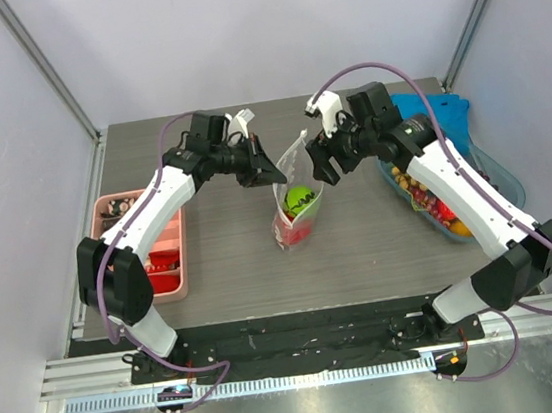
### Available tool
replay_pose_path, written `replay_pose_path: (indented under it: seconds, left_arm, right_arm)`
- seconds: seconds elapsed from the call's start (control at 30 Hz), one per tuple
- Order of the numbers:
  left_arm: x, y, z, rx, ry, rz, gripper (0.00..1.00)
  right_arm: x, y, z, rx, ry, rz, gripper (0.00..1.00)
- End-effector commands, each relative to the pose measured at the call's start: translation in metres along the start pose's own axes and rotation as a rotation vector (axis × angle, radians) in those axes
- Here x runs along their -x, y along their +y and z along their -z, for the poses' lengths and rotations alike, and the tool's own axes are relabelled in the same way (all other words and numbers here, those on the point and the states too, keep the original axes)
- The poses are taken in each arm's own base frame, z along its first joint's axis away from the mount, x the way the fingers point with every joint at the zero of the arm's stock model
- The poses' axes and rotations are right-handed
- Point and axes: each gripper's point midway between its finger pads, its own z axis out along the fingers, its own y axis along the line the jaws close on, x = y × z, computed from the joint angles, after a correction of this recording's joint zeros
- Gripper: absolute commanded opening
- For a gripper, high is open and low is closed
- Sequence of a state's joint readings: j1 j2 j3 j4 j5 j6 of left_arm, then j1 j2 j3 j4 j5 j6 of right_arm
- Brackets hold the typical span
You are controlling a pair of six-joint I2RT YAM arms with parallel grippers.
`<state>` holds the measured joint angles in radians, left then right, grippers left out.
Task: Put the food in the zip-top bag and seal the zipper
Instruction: Place the fake fruit in the zipper food storage bag, then adjust the zipper food storage bag at the center of the board.
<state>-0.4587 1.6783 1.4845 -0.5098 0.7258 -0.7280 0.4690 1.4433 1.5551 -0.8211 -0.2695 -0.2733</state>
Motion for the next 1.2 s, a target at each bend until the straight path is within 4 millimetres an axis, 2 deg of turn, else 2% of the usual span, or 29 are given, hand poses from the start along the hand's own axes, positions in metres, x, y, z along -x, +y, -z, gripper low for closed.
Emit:
replay_pose_path:
  seconds: [0.0, 0.03, 0.07, 0.13, 0.17, 0.2, 0.23, 0.3, 0.37, 0.43, 0.5, 0.6, 0.63, 0.67, 0.73, 0.83, 0.87, 0.9, 0.93, 0.97, 1.0, 1.07, 1.1, 1.17]
  left_arm:
    - [0.005, -0.019, 0.013, -0.025, -0.028, -0.067, 0.05]
    - [0.004, -0.019, 0.014, -0.021, -0.028, -0.071, 0.05]
    - [0.004, -0.021, 0.016, -0.020, -0.035, -0.081, 0.05]
    - [0.002, -0.024, 0.020, -0.011, -0.032, -0.098, 0.04]
    - [0.001, -0.034, 0.029, -0.006, -0.024, -0.108, 0.02]
    - [0.000, -0.041, 0.035, -0.003, -0.022, -0.123, 0.01]
    - [-0.001, -0.048, 0.042, -0.004, -0.019, -0.144, 0.00]
    - [-0.005, -0.067, 0.062, 0.001, -0.021, -0.207, 0.00]
    - [-0.011, -0.069, 0.070, 0.033, -0.010, -0.286, 0.00]
    - [-0.015, -0.053, 0.072, 0.121, 0.000, -0.304, 0.00]
    - [-0.014, -0.026, 0.067, 0.228, 0.015, -0.303, 0.00]
    - [-0.017, 0.019, 0.046, 0.355, 0.104, -0.292, 0.00]
    - [-0.026, 0.042, 0.036, 0.403, 0.177, -0.250, 0.00]
    - [-0.030, 0.051, 0.033, 0.419, 0.209, -0.243, 0.00]
    - [-0.039, 0.061, 0.028, 0.413, 0.270, -0.237, 0.00]
    - [-0.036, 0.052, 0.026, 0.358, 0.231, -0.231, 0.00]
    - [-0.029, 0.042, 0.027, 0.319, 0.180, -0.256, 0.00]
    - [-0.026, 0.038, 0.027, 0.308, 0.153, -0.266, 0.00]
    - [-0.023, 0.034, 0.028, 0.298, 0.129, -0.262, 0.00]
    - [-0.017, 0.026, 0.029, 0.274, 0.091, -0.283, 0.00]
    - [-0.016, 0.024, 0.029, 0.268, 0.083, -0.283, 0.00]
    - [-0.015, 0.019, 0.029, 0.256, 0.076, -0.279, 0.00]
    - [-0.014, 0.019, 0.030, 0.260, 0.081, -0.274, 0.00]
    - [-0.014, 0.016, 0.029, 0.251, 0.086, -0.271, 0.00]
  right_arm:
    - [-0.020, 0.021, -0.013, 0.101, 0.072, -0.100, 0.70]
    - [-0.025, 0.024, -0.014, 0.115, 0.094, -0.110, 0.63]
    - [-0.029, 0.027, -0.014, 0.132, 0.107, -0.117, 0.38]
    - [-0.026, 0.046, -0.007, 0.260, 0.107, -0.138, 0.04]
    - [-0.020, 0.048, 0.002, 0.317, 0.081, -0.169, 0.01]
    - [-0.001, 0.064, 0.019, 0.443, 0.014, -0.192, 0.01]
    - [0.012, 0.071, 0.037, 0.496, -0.035, -0.228, 0.01]
    - [0.038, 0.071, 0.063, 0.532, -0.124, -0.258, 0.01]
    - [0.049, 0.077, 0.073, 0.556, -0.154, -0.281, 0.01]
    - [0.043, 0.072, 0.063, 0.539, -0.130, -0.308, 0.01]
    - [0.020, 0.063, 0.037, 0.502, -0.055, -0.329, 0.01]
    - [-0.014, 0.049, 0.002, 0.451, 0.053, -0.357, 0.01]
    - [-0.018, 0.052, -0.003, 0.449, 0.075, -0.351, 0.01]
    - [-0.024, 0.051, -0.009, 0.434, 0.097, -0.345, 0.01]
    - [-0.032, 0.053, -0.015, 0.430, 0.119, -0.319, 0.01]
    - [-0.030, 0.051, -0.013, 0.403, 0.108, -0.293, 0.01]
    - [-0.027, 0.049, -0.010, 0.390, 0.097, -0.283, 0.03]
    - [-0.020, 0.044, -0.007, 0.365, 0.078, -0.262, 0.09]
    - [-0.016, 0.042, -0.002, 0.352, 0.063, -0.250, 0.20]
    - [-0.013, 0.038, 0.001, 0.341, 0.055, -0.244, 0.49]
    - [-0.004, 0.028, 0.009, 0.317, 0.026, -0.239, 0.64]
    - [-0.002, 0.013, 0.021, 0.294, 0.016, -0.232, 0.89]
    - [0.003, -0.010, 0.033, 0.245, -0.017, -0.248, 0.91]
    - [-0.006, -0.029, 0.046, 0.224, 0.007, -0.257, 0.94]
